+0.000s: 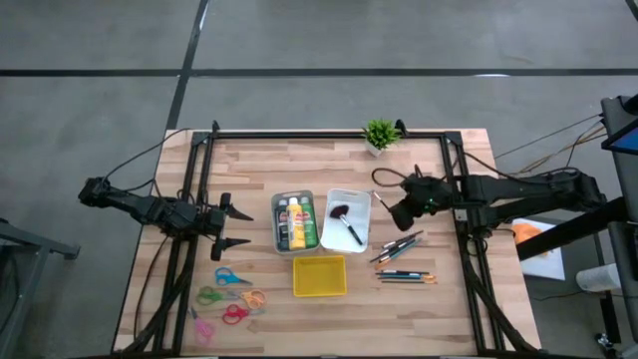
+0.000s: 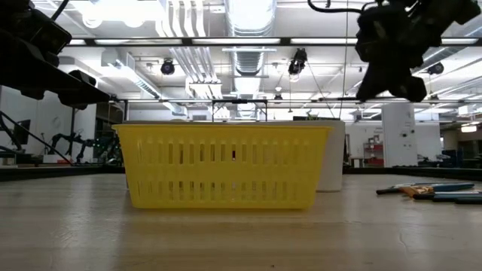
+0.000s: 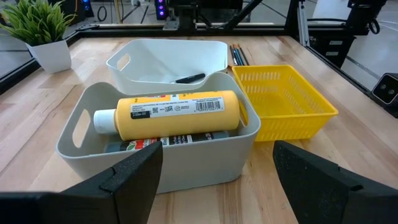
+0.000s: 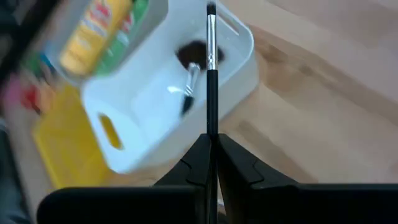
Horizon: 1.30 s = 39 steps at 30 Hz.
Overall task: Pick & Place Paint Supplies
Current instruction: Put the silver paint brush into the white bin
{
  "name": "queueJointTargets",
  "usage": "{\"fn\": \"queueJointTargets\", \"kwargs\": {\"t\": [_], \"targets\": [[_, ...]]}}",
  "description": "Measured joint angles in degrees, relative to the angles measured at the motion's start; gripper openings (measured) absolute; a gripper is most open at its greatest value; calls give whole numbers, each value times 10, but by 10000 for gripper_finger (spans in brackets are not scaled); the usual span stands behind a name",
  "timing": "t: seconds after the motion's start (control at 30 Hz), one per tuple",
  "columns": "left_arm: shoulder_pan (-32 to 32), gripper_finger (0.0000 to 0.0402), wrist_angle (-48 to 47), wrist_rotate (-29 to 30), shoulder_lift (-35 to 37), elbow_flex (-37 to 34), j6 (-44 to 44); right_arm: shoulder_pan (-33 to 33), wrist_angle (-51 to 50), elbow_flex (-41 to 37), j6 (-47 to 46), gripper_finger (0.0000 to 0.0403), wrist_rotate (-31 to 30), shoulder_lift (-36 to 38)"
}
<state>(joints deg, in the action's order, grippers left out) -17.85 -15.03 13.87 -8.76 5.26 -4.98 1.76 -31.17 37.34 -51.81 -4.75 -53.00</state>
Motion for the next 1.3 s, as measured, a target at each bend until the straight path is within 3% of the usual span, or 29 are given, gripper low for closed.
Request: {"fn": "queueJointTargets", "kwargs": {"t": [0.3, 0.87, 1.3], "targets": [[0, 306, 0, 0, 0, 0, 0, 0, 1, 41, -144, 15, -8, -51], [0, 306, 0, 0, 0, 0, 0, 0, 35, 187, -94, 14, 3, -274], [0, 306, -1, 0, 0, 0, 0, 0, -29, 281, -77, 14, 14, -449]]}}
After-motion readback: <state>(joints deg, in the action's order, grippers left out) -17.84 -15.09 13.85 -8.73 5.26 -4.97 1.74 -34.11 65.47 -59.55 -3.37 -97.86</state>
